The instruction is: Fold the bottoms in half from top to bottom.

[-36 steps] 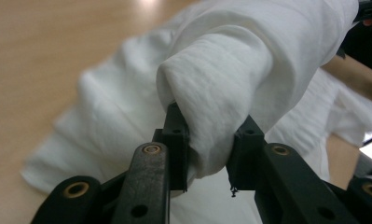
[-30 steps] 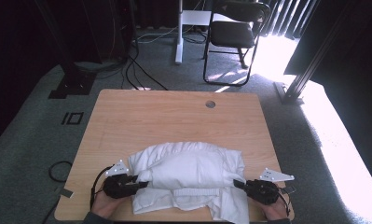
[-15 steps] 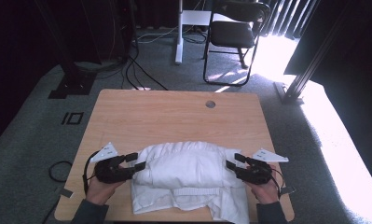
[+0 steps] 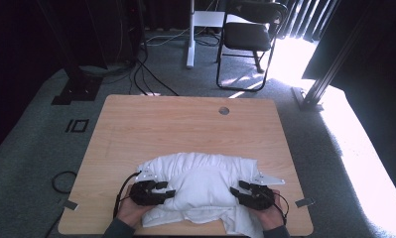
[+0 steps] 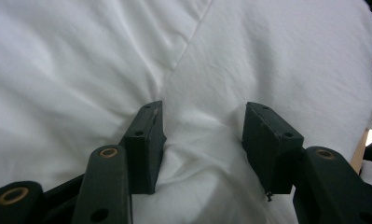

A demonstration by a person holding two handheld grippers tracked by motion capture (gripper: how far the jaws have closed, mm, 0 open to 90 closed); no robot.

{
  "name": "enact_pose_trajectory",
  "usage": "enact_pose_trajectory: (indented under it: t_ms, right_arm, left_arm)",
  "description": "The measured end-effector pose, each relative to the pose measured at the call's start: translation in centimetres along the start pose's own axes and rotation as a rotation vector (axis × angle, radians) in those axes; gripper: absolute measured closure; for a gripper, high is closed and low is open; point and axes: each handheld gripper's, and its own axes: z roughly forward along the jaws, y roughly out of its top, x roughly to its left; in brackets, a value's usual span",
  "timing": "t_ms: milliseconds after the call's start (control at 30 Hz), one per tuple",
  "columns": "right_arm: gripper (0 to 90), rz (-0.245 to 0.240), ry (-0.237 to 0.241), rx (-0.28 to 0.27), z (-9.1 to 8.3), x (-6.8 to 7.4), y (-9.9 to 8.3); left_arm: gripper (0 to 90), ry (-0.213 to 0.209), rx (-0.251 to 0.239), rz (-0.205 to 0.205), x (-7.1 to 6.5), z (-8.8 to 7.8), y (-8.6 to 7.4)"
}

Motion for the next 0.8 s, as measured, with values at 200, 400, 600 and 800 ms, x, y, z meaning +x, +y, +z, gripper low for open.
enact_pose_trajectory:
  t_ms: [200,400,600,800]
  right_arm:
    - [48.5,0.036,-0.014,0.036,1.5,-0.1,-1.1]
    - [46.3,0.022,-0.022,0.028,2.5,-0.3,-0.8]
    - [44.0,-0.011,-0.037,0.026,4.1,-0.8,0.5]
    - [42.3,-0.018,-0.047,0.031,5.8,-1.6,2.2]
  left_arm:
    - [52.3,0.042,0.0,0.007,0.0,0.6,-0.5]
    - [52.8,0.101,-0.017,0.036,0.6,1.2,-0.3]
    - [52.8,0.152,-0.026,0.04,1.8,1.4,0.3]
    - [52.7,0.2,-0.041,0.026,3.5,1.7,1.3]
